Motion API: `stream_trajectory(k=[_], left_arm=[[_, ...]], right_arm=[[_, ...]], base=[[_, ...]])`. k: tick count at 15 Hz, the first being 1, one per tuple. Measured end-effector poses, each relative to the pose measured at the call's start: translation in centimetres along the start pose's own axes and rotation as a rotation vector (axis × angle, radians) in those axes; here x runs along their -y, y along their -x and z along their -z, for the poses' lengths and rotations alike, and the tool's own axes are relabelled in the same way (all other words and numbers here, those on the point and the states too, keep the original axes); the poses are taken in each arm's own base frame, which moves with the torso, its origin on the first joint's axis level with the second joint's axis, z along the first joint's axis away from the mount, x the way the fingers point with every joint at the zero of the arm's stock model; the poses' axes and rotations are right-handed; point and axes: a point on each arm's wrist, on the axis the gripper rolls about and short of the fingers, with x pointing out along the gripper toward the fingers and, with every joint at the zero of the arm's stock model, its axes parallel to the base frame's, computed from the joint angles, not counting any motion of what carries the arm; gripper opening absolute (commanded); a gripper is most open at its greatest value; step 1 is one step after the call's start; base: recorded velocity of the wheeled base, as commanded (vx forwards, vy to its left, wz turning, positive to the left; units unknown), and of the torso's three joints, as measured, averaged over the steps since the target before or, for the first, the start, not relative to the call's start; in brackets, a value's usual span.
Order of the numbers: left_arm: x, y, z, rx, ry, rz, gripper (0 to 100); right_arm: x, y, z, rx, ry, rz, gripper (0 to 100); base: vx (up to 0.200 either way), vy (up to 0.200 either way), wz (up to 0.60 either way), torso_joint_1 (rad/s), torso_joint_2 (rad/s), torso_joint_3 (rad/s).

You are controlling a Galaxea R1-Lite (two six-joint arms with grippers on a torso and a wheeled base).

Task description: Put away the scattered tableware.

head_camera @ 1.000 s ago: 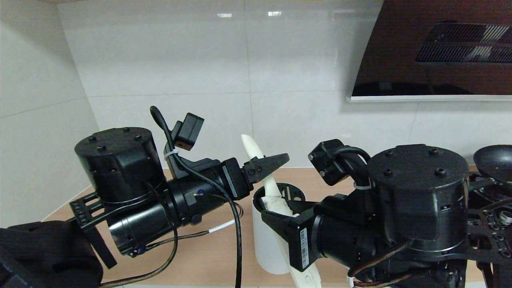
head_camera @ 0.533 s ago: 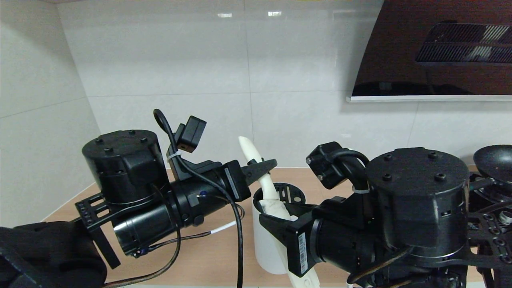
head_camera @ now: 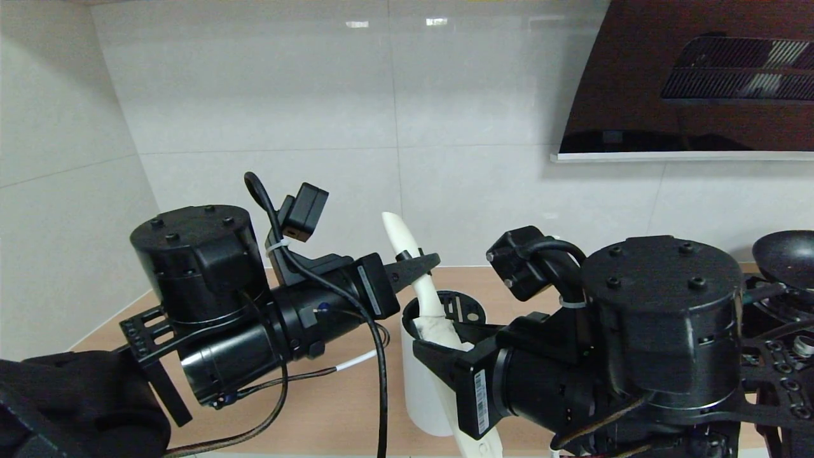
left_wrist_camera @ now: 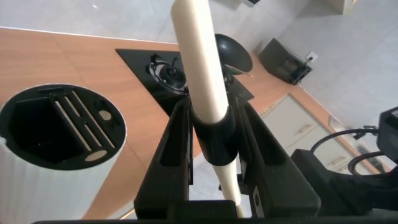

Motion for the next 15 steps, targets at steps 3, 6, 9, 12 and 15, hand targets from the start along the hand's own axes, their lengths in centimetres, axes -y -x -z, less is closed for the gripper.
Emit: stream_trajectory(k=[3,6,9,12,15], left_arm=[[0.0,0.0,-0.1,0.006,-0.001,-0.003,0],[0.3,-0.2,-0.6,0.041,-0.005,-0.024,0],[0.6,-0.4,-1.4,0.076,-0.007,-0.096,0],[1.6,-0.6,-3.2,0.147,-0.062,-0.199,0],[3.2,-1.4,-6.0,0.272,-0.23,-0.294,0]], right_arm=[[0.1,0.1,-0.2,0.012,-0.005,0.006,100],[0.1,0.1,-0.3,0.014,-0.007,0.008,100],[0.9,0.7,-1.2,0.047,-0.018,0.028,100],[3.4,2.1,-3.3,0.124,-0.049,0.094,100],[6.6,3.4,-5.3,0.206,-0.08,0.194,100]], base=[[0.0,0.0,0.0,0.0,0.0,0.0],[0.0,0.0,0.0,0.0,0.0,0.0],[0.0,0.0,0.0,0.0,0.0,0.0],[0.0,0.0,0.0,0.0,0.0,0.0],[0.0,0.0,0.0,0.0,0.0,0.0]])
